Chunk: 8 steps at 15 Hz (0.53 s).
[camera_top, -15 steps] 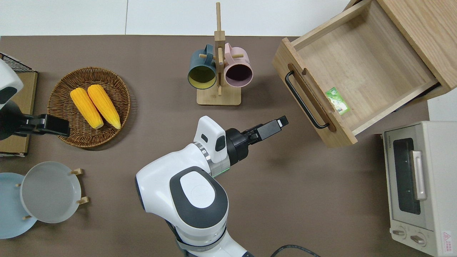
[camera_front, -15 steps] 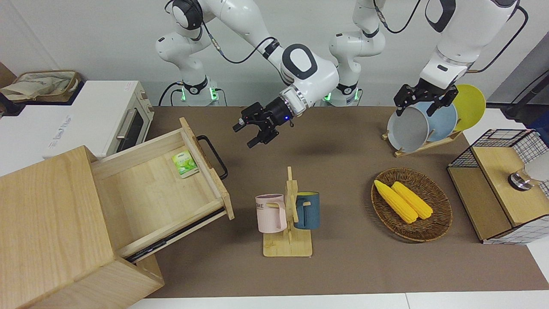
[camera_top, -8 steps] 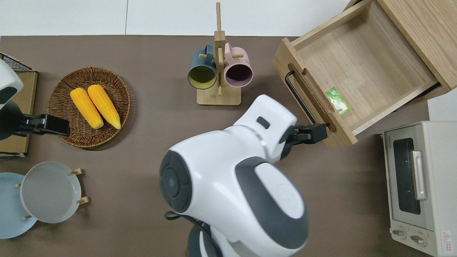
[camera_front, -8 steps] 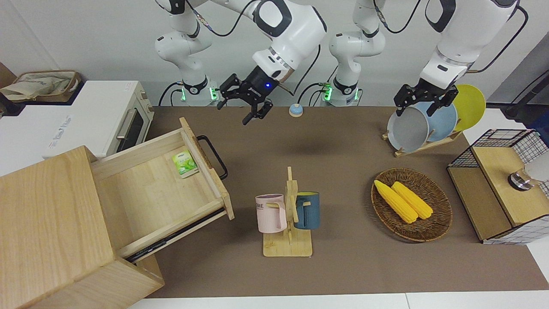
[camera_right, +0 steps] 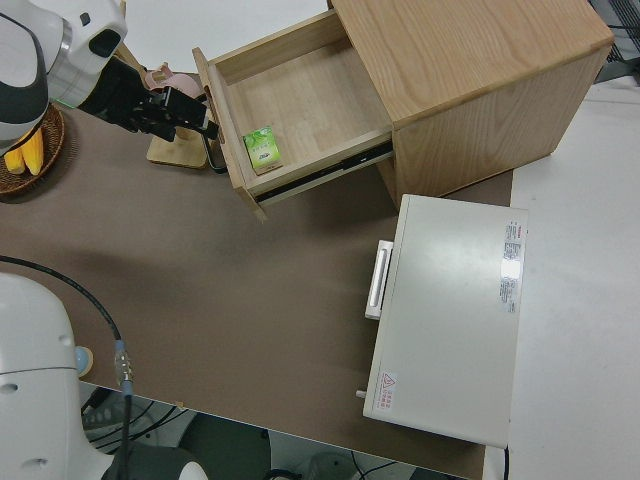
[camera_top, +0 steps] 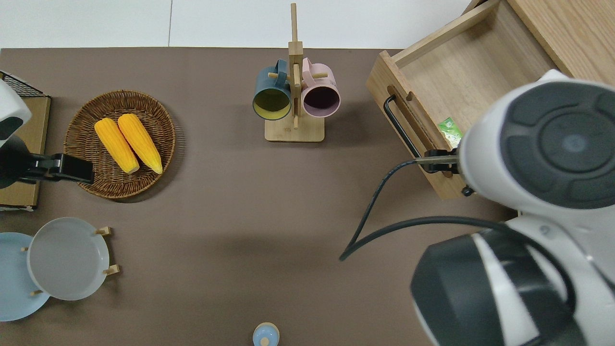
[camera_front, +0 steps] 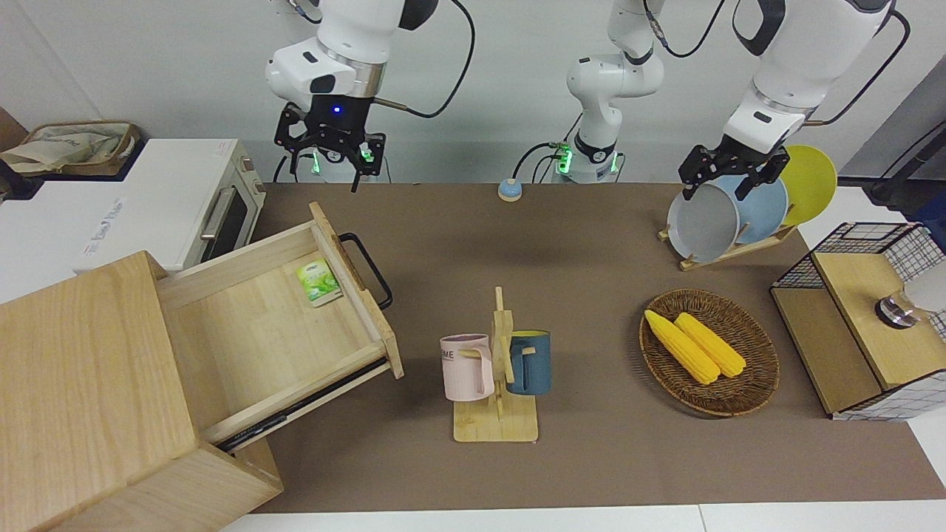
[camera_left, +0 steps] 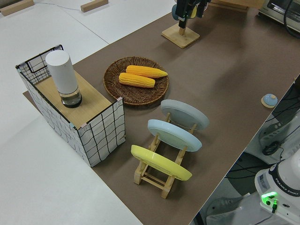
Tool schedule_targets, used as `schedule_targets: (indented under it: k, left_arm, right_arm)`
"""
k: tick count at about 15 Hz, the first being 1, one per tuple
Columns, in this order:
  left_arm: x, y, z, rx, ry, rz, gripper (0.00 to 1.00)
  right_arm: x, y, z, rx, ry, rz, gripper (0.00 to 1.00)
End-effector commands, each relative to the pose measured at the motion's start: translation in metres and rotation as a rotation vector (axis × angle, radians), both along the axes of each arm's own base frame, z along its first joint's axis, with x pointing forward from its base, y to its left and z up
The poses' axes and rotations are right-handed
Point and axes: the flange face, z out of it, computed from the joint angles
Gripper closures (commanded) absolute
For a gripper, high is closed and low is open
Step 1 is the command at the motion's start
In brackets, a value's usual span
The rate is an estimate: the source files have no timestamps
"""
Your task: Slide drawer open with right arm
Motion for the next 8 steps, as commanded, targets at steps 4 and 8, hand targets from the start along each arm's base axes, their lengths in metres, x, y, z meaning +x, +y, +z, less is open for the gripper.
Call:
schedule_targets:
  k: [4, 8]
  left_arm:
    - [0.002, 0.001, 0.003, 0.016, 0.006, -0.012, 0.01]
    - [0.002, 0.001, 0.004, 0.016, 0.005, -0.012, 0.01]
  right_arm:
    - [0.037, -0.118, -0.005, 0.298, 0.020, 0.047, 0.013]
    - [0.050, -0.146, -0.023, 0.345, 0.050, 0.069, 0.013]
